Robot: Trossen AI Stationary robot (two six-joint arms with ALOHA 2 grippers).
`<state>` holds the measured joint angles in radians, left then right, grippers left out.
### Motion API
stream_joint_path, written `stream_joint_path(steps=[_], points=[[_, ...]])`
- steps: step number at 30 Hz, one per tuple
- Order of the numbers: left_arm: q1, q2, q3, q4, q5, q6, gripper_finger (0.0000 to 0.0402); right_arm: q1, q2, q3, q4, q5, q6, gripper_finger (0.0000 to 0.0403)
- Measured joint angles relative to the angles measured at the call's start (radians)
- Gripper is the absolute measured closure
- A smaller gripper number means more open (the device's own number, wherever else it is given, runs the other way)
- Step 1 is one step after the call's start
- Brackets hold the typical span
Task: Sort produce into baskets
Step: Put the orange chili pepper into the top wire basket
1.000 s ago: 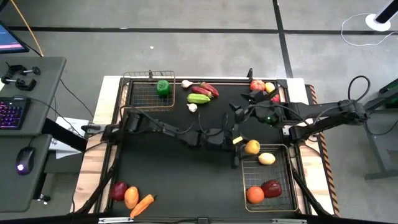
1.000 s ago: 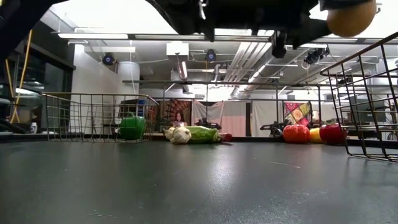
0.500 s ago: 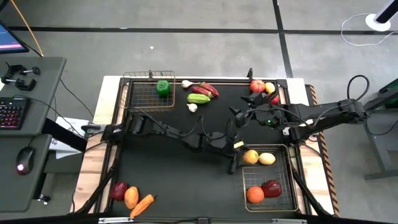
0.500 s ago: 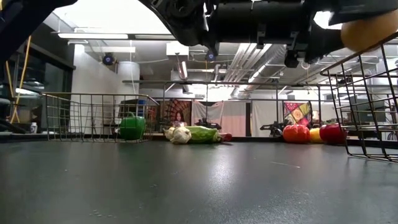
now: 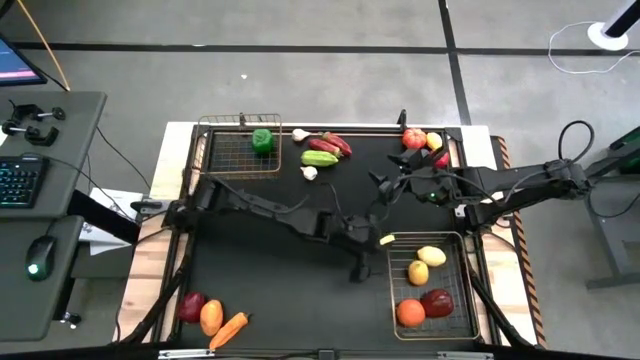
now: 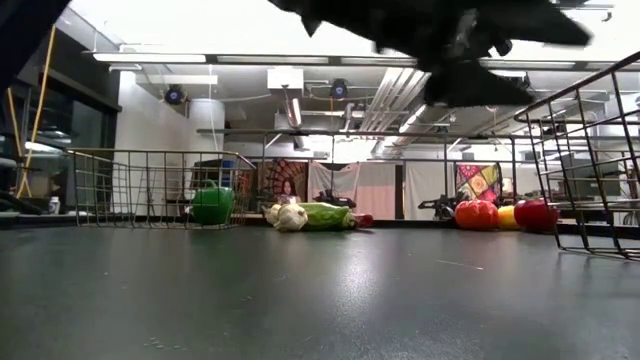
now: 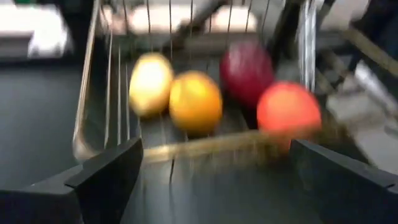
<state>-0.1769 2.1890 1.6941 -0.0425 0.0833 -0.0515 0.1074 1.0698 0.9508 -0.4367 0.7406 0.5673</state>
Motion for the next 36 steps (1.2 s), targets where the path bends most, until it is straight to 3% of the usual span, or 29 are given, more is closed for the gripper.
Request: stream_joint_path(steps=[2, 5, 10, 16, 21, 24, 28, 36], points=[[-0.012, -0.042, -0.037, -0.114, -0.008, -0.015, 0.0004, 0.000, 0.000, 0.000, -0.014, -0.001, 0.001, 0.0036], [-0.060, -0.107, -0.149, -0.155, -0.030, -0.013, 0.0004, 0.001, 0.000, 0.000, -0.044, -0.010, 0.024, 0.0036], [-0.172, -0.271, -0.420, -0.046, -0.239, -0.097, 0.0004, 0.015, 0.003, 0.000, -0.081, -0.013, 0.053, 0.0036], [-0.400, -0.453, -0.697, 0.000, -0.501, -0.397, 0.0004, 0.044, 0.003, 0.000, -0.069, -0.011, 0.053, 0.0036], [-0.607, -0.492, -0.737, -0.164, -0.657, -0.699, 0.0005, 0.092, 0.030, 0.000, -0.012, -0.006, 0.056, 0.0036], [-0.679, -0.488, -0.666, -0.355, -0.644, -0.859, 0.0005, 0.129, 0.074, 0.000, 0.049, 0.017, 0.026, 0.0036], [-0.712, -0.474, -0.552, -0.635, -0.523, -1.013, 0.0005, 0.162, 0.145, 0.000, 0.123, 0.037, -0.014, 0.0036], [-0.777, -0.475, -0.446, -0.653, -0.290, -1.080, 0.0005, 0.214, 0.258, 0.000, 0.145, 0.045, 0.009, 0.0036]])
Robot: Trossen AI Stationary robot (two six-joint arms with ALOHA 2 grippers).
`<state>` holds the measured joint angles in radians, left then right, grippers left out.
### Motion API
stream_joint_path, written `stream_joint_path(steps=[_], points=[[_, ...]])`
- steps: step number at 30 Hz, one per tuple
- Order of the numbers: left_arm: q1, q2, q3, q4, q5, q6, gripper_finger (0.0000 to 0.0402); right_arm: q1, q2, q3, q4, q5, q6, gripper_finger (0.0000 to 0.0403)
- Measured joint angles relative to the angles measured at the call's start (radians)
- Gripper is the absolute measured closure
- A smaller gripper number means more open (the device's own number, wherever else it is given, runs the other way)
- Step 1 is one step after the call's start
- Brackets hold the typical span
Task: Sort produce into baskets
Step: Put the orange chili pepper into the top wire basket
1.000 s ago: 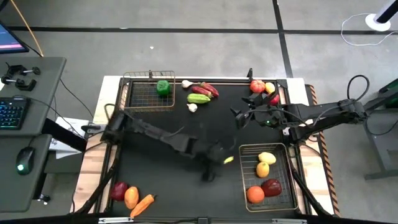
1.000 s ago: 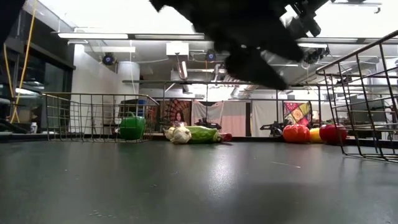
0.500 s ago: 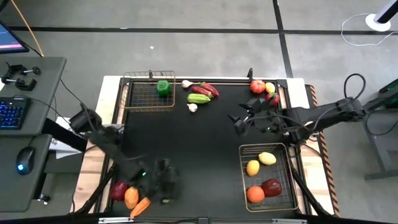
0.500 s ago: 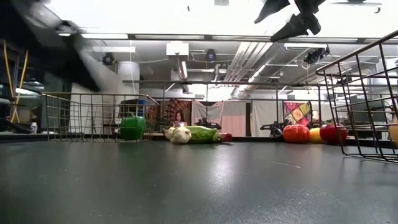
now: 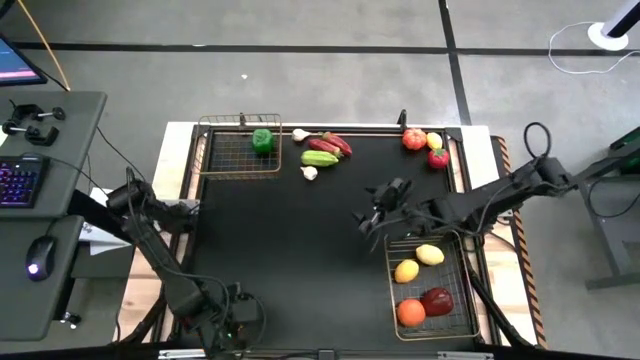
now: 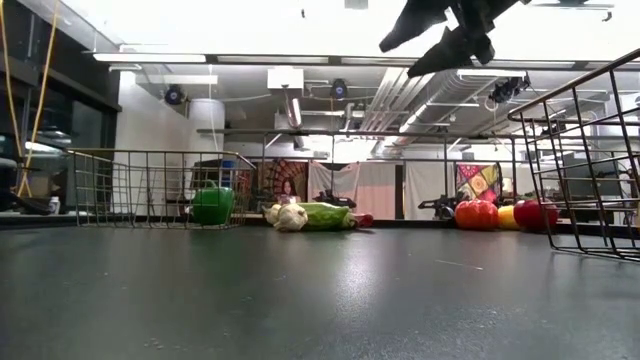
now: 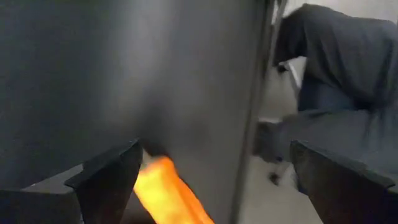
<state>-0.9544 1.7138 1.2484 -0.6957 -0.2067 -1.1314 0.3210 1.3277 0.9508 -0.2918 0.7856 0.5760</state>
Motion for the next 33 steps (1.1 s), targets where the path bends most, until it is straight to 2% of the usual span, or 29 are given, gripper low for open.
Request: stream_joint_path(steps=[3, 7, 10, 14, 18, 26, 33], points=[[-0.020, 0.000, 0.005, -0.021, 0.026, -0.091, 0.0005, 0.027, 0.044, 0.000, -0.003, 0.048, 0.023, 0.0036], [-0.032, 0.000, -0.001, -0.118, 0.004, -0.181, 0.0005, 0.058, 0.103, 0.000, 0.005, 0.133, 0.033, 0.0036], [-0.025, 0.001, -0.012, -0.194, -0.004, -0.272, 0.0005, 0.074, 0.139, 0.000, 0.005, 0.139, 0.055, 0.0036], [-0.009, 0.001, -0.024, -0.200, -0.002, -0.369, 0.0005, 0.094, 0.176, 0.000, 0.005, 0.162, 0.070, 0.0036], [0.001, 0.017, -0.023, -0.196, 0.048, -0.450, 0.0005, 0.094, 0.182, 0.000, 0.005, 0.177, 0.078, 0.0036], [0.001, 0.166, -0.016, -0.198, 0.215, -0.461, 0.0005, 0.094, 0.182, 0.000, 0.015, 0.178, 0.079, 0.0036], [0.002, 0.224, 0.021, -0.195, 0.197, -0.393, 0.0005, 0.094, 0.182, 0.000, 0.020, 0.177, 0.079, 0.0036]])
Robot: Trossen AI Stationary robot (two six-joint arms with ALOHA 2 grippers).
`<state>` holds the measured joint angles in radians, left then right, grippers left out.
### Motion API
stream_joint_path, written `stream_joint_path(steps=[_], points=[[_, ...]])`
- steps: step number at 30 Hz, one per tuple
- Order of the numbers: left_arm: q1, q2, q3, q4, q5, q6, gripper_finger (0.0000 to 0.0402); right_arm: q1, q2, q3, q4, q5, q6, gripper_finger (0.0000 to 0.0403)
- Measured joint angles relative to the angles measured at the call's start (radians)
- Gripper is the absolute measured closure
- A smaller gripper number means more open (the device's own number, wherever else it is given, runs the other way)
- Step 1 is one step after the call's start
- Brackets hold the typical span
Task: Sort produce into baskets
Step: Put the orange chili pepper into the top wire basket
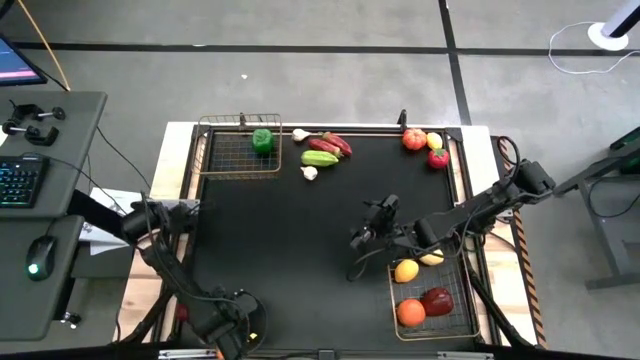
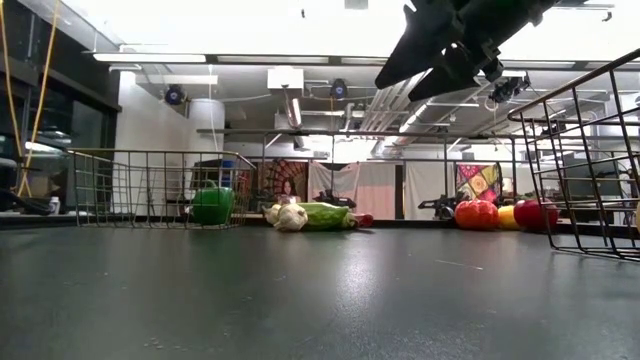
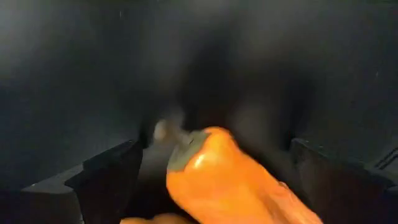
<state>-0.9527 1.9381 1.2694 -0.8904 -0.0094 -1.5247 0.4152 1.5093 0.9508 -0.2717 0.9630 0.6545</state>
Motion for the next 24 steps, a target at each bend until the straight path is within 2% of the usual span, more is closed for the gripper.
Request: stream_joint_path(steps=[6, 17, 21, 24], points=[[0.000, 0.000, 0.000, -0.006, -0.011, -0.012, 0.0005, 0.000, 0.000, 0.000, 0.000, 0.000, 0.000, 0.0036], [0.000, 0.000, 0.000, -0.007, 0.064, -0.042, 0.0008, 0.000, 0.000, 0.000, 0.000, 0.000, -0.004, 0.0036], [0.000, 0.000, 0.000, -0.007, 0.087, -0.038, 0.0028, 0.000, 0.000, 0.000, 0.000, 0.000, -0.004, 0.0036], [0.000, 0.000, 0.000, -0.008, 0.088, -0.032, 0.0060, 0.000, 0.000, 0.000, 0.000, 0.000, -0.004, 0.0036]])
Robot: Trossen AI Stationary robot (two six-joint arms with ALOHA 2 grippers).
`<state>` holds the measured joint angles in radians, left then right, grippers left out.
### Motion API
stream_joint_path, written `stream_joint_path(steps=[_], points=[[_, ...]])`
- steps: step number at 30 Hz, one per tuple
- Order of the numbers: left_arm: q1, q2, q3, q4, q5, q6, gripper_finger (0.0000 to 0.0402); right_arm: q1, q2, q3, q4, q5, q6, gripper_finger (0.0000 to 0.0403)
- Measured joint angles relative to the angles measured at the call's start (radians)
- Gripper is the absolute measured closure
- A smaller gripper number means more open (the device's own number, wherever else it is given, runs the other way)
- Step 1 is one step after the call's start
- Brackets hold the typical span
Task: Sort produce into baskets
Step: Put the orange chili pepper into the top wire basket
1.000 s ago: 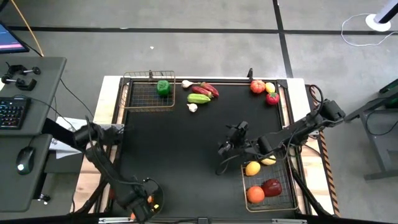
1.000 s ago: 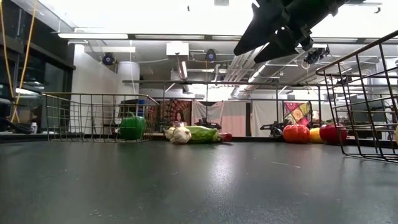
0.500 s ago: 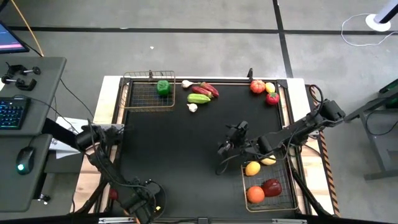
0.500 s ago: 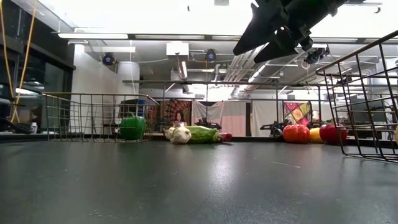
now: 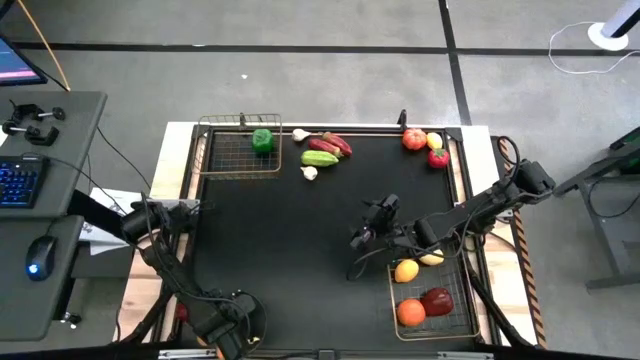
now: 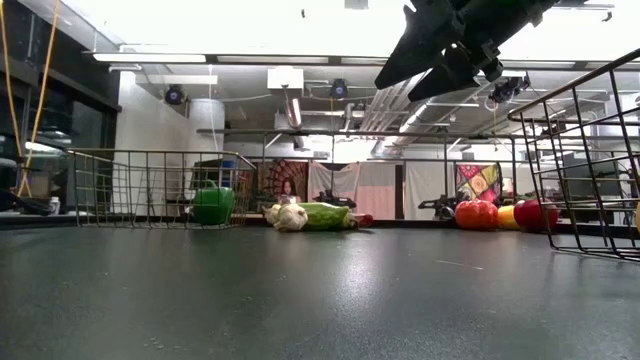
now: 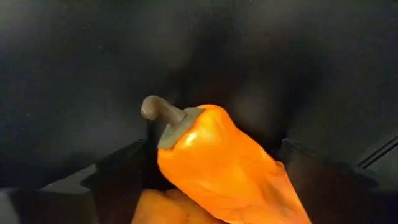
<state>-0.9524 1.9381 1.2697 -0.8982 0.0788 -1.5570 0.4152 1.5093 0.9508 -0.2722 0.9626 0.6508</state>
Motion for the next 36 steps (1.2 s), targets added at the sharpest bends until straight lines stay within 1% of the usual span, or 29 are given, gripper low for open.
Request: stream_joint_path(steps=[4, 9, 12, 14, 20, 24, 28, 31, 33, 36], points=[[0.002, 0.000, 0.000, -0.003, -0.001, 0.015, 0.0122, 0.000, 0.000, 0.000, 0.000, 0.000, 0.000, 0.0036], [0.016, 0.000, 0.000, -0.036, -0.013, 0.049, 0.0226, 0.000, 0.000, 0.000, 0.000, 0.000, 0.000, 0.0036], [0.031, -0.002, 0.000, -0.048, -0.043, 0.100, 0.0286, 0.000, 0.000, 0.000, 0.000, 0.000, 0.000, 0.0036], [0.046, -0.003, 0.001, -0.049, -0.077, 0.145, 0.0310, 0.000, 0.000, 0.000, 0.000, 0.000, 0.000, 0.0036], [0.112, -0.010, 0.001, -0.048, -0.178, 0.304, 0.0311, 0.000, 0.000, 0.000, 0.000, 0.000, -0.001, 0.0036], [0.176, -0.011, 0.001, -0.044, -0.256, 0.447, 0.0297, 0.000, 0.000, 0.000, -0.001, 0.000, -0.001, 0.0036], [0.248, -0.018, 0.001, -0.046, -0.358, 0.610, 0.0298, 0.000, 0.000, 0.000, -0.004, 0.000, 0.000, 0.0036], [0.293, -0.054, -0.001, -0.051, -0.472, 0.705, 0.0301, 0.000, 0.000, 0.000, -0.004, -0.001, 0.002, 0.0036], [0.317, -0.110, -0.001, -0.068, -0.567, 0.746, 0.0300, 0.000, 0.000, 0.000, -0.006, -0.001, 0.003, 0.0036], [0.343, -0.217, -0.001, -0.118, -0.750, 0.767, 0.0297, 0.000, 0.000, 0.000, -0.007, -0.001, 0.003, 0.0036]])
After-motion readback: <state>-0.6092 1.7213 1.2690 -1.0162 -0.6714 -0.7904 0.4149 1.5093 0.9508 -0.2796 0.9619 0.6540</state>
